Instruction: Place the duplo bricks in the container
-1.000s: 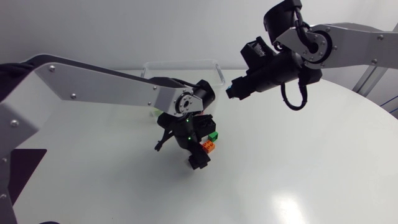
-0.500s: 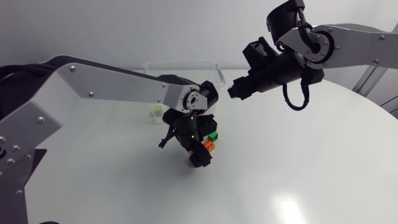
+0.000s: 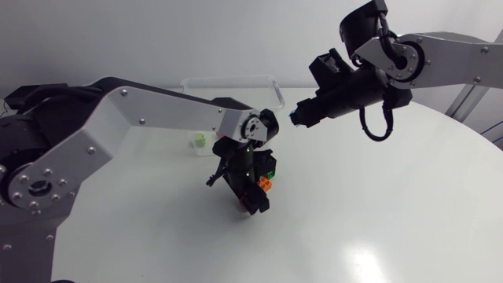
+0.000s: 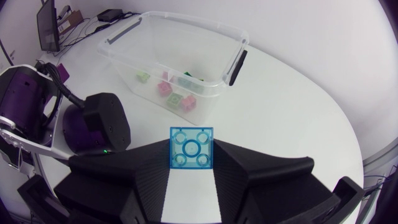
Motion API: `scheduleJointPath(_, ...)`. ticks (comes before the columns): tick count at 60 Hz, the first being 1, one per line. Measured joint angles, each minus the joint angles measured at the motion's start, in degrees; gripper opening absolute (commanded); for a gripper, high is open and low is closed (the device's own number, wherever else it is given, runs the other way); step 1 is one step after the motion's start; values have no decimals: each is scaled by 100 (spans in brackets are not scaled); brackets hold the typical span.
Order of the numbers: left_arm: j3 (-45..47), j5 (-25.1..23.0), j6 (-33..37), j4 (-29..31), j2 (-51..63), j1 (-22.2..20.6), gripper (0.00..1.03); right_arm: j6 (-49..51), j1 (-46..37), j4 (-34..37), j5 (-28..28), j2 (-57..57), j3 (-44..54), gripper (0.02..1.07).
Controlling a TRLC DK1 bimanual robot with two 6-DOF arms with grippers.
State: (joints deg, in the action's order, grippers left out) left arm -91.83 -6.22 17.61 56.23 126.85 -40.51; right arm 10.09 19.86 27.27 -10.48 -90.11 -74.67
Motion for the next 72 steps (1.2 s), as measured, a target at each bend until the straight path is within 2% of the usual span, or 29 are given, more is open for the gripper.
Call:
scheduleJointPath(3, -22, 0, -35, 0, 57, 0, 39, 0, -4, 0, -4, 2, 0, 28)
scheduleJointPath(37, 83, -92, -83, -101, 11, -44, 34, 0, -77, 22, -79, 122, 50, 28)
scheduleJointPath(60, 894, 52, -81, -192, -1261, -24, 34, -313, 334, 199, 11, -361, -1276, 29)
scheduleJointPath(72, 1036, 251, -81, -232, -1998, 262, 34, -461, 498, 221, 85, -1099, -1816, 29)
